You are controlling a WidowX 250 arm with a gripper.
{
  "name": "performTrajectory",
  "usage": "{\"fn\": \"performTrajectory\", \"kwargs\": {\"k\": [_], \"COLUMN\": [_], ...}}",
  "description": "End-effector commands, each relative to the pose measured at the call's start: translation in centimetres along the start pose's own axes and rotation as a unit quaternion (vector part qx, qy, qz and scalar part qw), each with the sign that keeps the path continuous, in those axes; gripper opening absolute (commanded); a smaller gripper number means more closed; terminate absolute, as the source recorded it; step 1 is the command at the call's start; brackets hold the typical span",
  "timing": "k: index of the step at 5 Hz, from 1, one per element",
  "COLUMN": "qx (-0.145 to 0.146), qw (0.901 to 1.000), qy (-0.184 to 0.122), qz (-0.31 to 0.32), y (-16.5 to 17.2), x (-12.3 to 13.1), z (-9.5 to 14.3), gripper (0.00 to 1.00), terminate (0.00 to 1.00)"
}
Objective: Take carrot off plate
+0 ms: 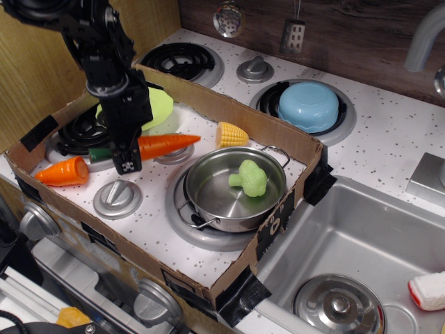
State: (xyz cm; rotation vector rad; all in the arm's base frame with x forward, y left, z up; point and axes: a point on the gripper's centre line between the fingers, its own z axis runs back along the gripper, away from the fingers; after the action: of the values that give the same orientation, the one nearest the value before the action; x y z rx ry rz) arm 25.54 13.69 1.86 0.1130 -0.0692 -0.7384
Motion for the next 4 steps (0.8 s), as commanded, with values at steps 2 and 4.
{"fn": "performTrajectory", "kwargs": {"k": [2,4], "qx": [0.007,0.051], "qw": [0.9995,0.9972], "qy": [-0.023,-0.018], "qz": [-0.021,-0.052], "y": [-0.3,0.6], "x": [1.1,1.8], "z": [-0.6,2.5], "gripper": [1.00,1.00], "terminate": [0.00,0.00]}}
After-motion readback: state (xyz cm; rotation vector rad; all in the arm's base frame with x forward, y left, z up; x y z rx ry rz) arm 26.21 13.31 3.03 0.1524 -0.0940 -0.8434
